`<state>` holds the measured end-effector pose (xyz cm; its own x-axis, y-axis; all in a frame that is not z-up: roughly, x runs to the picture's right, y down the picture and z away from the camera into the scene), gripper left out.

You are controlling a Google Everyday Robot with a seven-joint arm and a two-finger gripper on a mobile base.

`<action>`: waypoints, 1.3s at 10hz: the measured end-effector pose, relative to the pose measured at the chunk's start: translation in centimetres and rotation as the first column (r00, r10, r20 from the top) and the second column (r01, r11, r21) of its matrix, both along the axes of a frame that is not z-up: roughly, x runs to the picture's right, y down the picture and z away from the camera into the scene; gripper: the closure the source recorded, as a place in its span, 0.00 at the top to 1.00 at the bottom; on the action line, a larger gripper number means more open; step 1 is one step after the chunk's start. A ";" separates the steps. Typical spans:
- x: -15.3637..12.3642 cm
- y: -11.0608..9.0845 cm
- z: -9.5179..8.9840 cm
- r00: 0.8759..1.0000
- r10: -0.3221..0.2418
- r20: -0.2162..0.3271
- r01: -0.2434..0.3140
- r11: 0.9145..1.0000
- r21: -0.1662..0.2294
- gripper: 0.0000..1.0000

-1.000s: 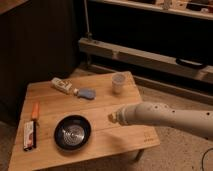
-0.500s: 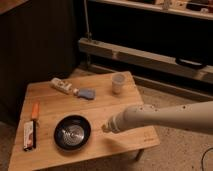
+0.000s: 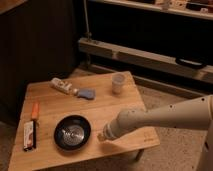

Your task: Push the ceramic bowl across the table

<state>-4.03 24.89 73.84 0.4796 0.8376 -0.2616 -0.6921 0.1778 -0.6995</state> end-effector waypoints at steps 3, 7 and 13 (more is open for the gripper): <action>-3.0 0.2 0.4 0.998 -0.051 0.032 0.051 0.999 -0.006 0.00; -4.2 0.7 1.7 0.996 -0.085 0.031 0.086 0.996 -0.032 0.00; -8.2 -1.2 2.8 0.995 -0.079 0.067 0.081 0.996 -0.029 0.00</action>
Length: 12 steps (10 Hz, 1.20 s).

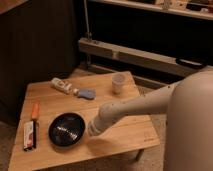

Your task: Push the ceramic bowl across the table

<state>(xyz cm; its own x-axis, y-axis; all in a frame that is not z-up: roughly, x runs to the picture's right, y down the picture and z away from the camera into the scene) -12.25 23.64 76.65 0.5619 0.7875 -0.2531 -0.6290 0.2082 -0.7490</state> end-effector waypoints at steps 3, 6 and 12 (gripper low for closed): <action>-2.4 -0.2 1.5 1.000 -0.003 0.013 0.003 1.000 -0.017 0.00; -5.7 -1.1 1.7 0.999 -0.006 0.041 0.006 1.000 -0.001 0.00; -11.5 -3.6 3.8 0.996 -0.028 0.088 0.029 1.000 -0.010 0.00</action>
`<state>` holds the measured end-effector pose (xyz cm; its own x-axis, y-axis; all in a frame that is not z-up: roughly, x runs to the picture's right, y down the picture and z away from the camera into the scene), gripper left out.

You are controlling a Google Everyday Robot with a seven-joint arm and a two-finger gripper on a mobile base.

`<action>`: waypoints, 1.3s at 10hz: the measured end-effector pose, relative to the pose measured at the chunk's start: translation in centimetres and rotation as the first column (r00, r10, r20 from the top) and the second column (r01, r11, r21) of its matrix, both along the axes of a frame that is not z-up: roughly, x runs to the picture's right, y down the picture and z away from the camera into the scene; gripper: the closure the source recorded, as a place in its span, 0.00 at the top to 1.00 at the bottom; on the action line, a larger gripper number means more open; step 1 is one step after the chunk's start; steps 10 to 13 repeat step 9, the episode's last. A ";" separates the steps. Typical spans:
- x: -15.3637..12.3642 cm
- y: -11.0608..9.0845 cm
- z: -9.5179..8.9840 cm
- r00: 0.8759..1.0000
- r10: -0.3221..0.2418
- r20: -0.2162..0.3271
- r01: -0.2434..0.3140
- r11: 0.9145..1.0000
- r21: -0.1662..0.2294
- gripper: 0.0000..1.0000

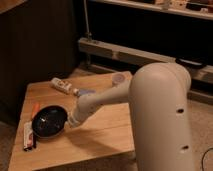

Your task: Push the ceramic bowl across the table

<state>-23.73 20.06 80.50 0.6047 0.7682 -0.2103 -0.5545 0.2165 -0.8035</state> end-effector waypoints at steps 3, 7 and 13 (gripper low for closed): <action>-4.1 -2.5 0.6 0.999 -0.027 0.038 0.026 0.999 0.029 0.00; -7.2 -5.5 -1.1 0.995 -0.048 0.082 0.044 0.998 0.052 0.02; -6.7 -5.7 -0.8 0.996 -0.045 0.074 0.041 0.998 0.051 0.02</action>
